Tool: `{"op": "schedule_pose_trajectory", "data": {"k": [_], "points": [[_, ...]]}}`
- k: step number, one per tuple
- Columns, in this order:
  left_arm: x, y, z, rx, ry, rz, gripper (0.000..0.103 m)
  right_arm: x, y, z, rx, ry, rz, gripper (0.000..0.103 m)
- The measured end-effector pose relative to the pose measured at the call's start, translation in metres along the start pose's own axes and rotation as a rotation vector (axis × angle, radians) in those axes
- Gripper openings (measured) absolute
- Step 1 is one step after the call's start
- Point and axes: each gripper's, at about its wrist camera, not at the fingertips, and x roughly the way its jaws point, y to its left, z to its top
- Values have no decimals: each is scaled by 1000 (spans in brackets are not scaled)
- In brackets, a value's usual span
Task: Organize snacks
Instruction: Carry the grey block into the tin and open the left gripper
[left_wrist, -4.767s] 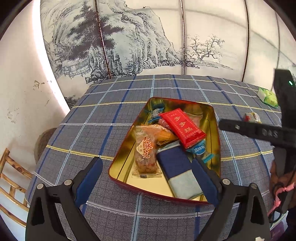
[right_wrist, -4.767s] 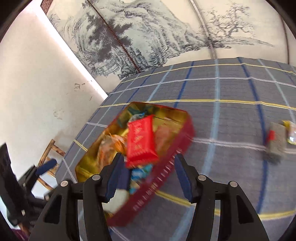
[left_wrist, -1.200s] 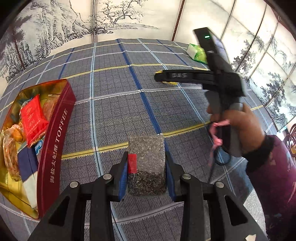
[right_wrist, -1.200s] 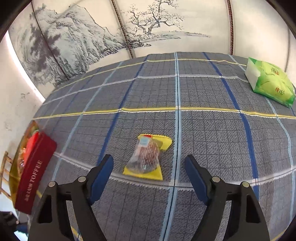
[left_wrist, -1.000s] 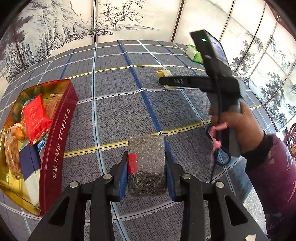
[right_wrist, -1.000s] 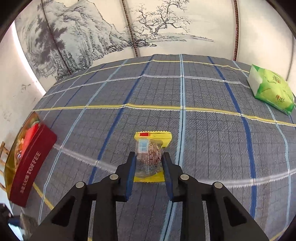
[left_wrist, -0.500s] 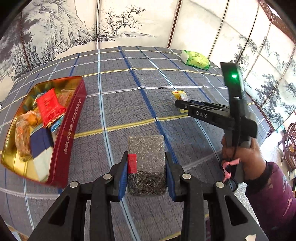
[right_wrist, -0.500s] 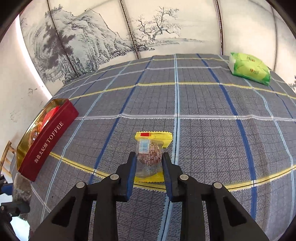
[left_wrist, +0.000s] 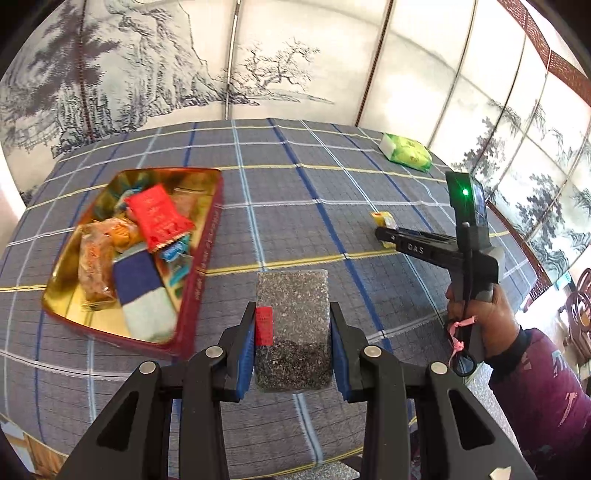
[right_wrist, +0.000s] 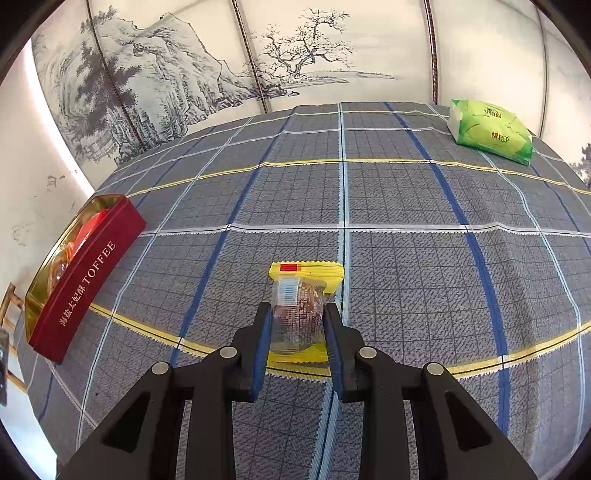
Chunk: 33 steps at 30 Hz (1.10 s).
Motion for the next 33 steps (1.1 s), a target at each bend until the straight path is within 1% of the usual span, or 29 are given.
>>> {"op": "schedule_pose_trajectory", "data": {"k": [9,15,27,33], "points": [[-9,29,7,-24,-46,58,32,2,5,0,-15,3,-17,29],[-7,54,12,-51,-66,106,32,3,8,0,-22,5,-22,29],[7,96,22,-85,-78,179,32,6,15,0,-48,11,-50,30],[18,115,28,-92,-72,209,32,7,18,0,-60,12,-62,30]]}}
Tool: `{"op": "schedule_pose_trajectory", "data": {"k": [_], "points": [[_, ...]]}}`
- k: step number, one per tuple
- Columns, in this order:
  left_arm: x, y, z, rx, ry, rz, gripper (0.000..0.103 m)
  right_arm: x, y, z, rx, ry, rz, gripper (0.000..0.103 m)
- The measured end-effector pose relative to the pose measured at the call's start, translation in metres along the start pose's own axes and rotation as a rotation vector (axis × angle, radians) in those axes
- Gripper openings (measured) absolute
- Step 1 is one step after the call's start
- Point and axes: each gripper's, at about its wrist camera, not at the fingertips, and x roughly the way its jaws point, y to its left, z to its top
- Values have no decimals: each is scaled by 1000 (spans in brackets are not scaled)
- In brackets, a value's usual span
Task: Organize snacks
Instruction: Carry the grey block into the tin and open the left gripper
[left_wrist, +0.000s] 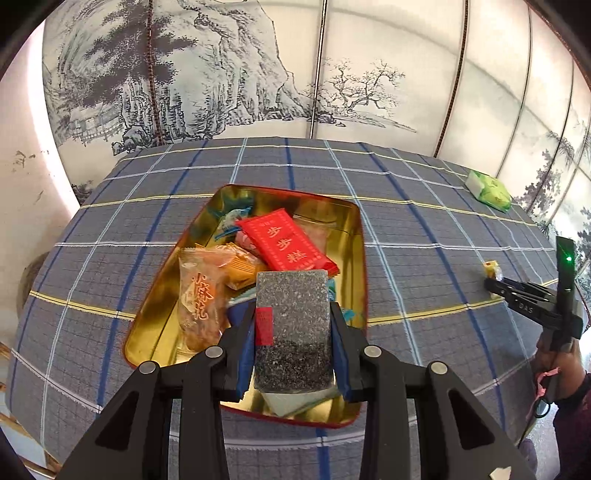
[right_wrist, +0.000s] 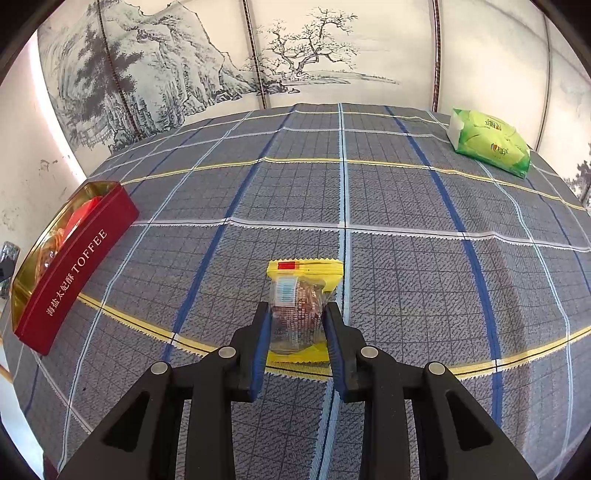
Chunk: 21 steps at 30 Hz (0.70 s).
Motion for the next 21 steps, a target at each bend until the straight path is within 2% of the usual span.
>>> {"op": "schedule_pose_trajectory", "data": {"k": [7,21], "points": [[18,15,3,4,10,50,32,1,2,0,-4,1,-1,30],[35,30,-2,1,32,90,32,3,5,1,-17,5,-9,30]]}}
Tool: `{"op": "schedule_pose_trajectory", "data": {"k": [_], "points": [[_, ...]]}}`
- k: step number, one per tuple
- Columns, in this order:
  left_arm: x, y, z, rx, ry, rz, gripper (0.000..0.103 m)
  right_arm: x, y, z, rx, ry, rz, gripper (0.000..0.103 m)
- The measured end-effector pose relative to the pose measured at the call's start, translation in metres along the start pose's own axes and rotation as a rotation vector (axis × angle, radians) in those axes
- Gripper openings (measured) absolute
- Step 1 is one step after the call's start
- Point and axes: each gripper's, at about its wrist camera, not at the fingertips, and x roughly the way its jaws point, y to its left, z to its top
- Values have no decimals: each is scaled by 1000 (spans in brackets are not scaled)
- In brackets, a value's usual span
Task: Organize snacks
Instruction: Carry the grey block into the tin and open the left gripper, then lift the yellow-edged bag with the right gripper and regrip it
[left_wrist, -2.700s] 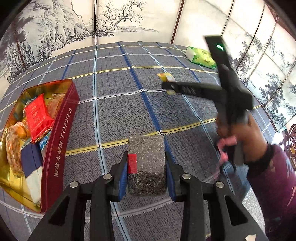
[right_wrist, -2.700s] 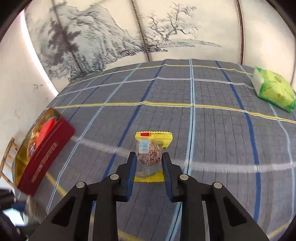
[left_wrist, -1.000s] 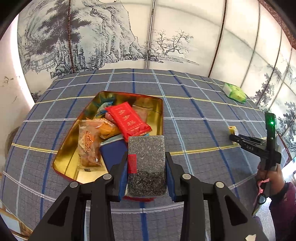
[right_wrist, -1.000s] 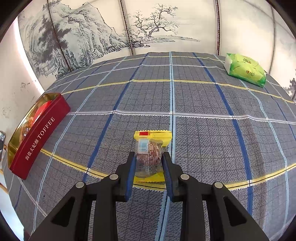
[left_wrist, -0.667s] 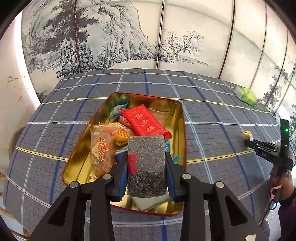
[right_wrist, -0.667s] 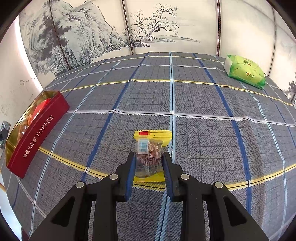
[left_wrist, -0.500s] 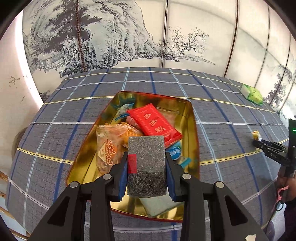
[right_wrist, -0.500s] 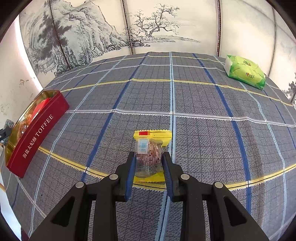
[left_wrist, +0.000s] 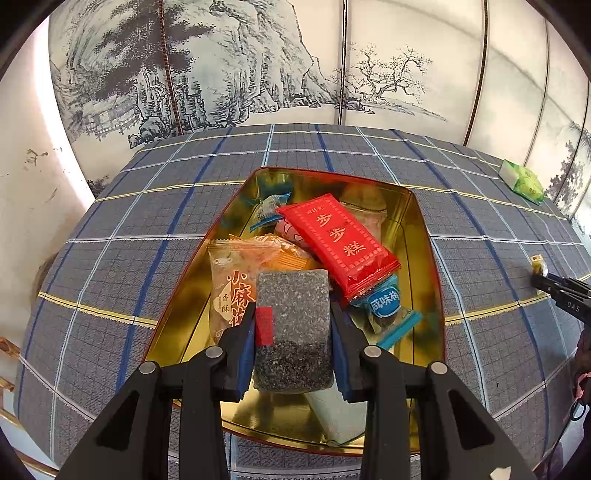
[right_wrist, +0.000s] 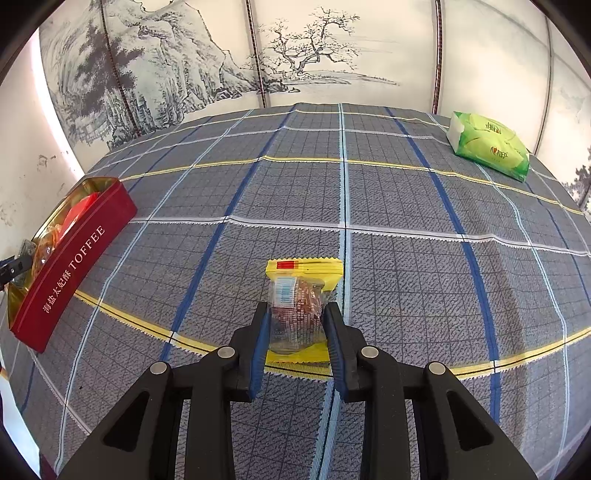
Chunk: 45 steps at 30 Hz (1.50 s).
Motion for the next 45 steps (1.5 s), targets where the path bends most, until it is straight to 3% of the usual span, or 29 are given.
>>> {"op": "schedule_pose_trajectory", "data": {"k": [17,29,34,39,45], "points": [[10,6,-6,-8,19,14,32,1,4,1,-7,3,-3,30],[6,8,-7,-4,-15,33,33,2,9,2,-13,4,-7,30],[-3,16,-7,-31,-46,6,34,3,12,3,-16,5,-9,30],[-13,25,-6,-48,-93,8,39,3,14,3,-18,6,-10,30],[-23,36,-6,-61,-151,-35,55,4,16,4,-28,8,-16,31]]}}
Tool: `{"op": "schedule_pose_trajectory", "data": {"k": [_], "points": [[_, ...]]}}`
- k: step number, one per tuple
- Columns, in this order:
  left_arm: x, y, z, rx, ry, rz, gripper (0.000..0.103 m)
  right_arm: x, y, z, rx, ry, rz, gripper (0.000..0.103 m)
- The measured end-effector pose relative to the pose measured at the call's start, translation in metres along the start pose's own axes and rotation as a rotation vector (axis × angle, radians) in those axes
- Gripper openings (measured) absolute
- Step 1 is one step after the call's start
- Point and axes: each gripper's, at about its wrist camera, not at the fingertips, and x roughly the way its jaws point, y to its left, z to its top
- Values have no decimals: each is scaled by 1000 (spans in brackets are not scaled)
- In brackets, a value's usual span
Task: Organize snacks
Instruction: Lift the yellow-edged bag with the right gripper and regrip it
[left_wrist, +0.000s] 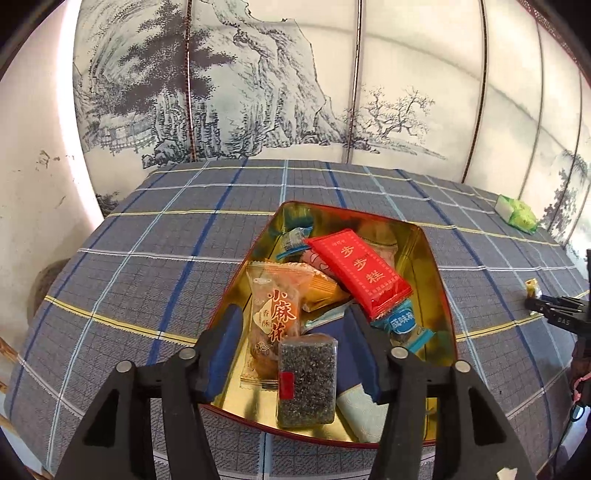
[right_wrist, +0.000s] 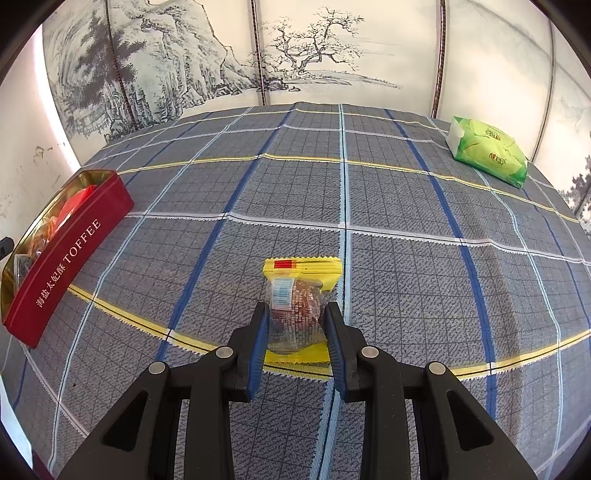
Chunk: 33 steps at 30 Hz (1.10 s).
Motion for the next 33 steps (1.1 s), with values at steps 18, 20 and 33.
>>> {"op": "schedule_pose_trajectory", "data": {"k": [18,20,33], "points": [[2,59,-11,-243,-139,91,65,-6,-2,-2,15,-13,61,30],[1,58,-12,-240,-155,107,68,-14,-2,-3,18,-19,86,30],[4,40,-10,-152,-157,122,78,-44,-23,8,-85,-22,100,26]]}}
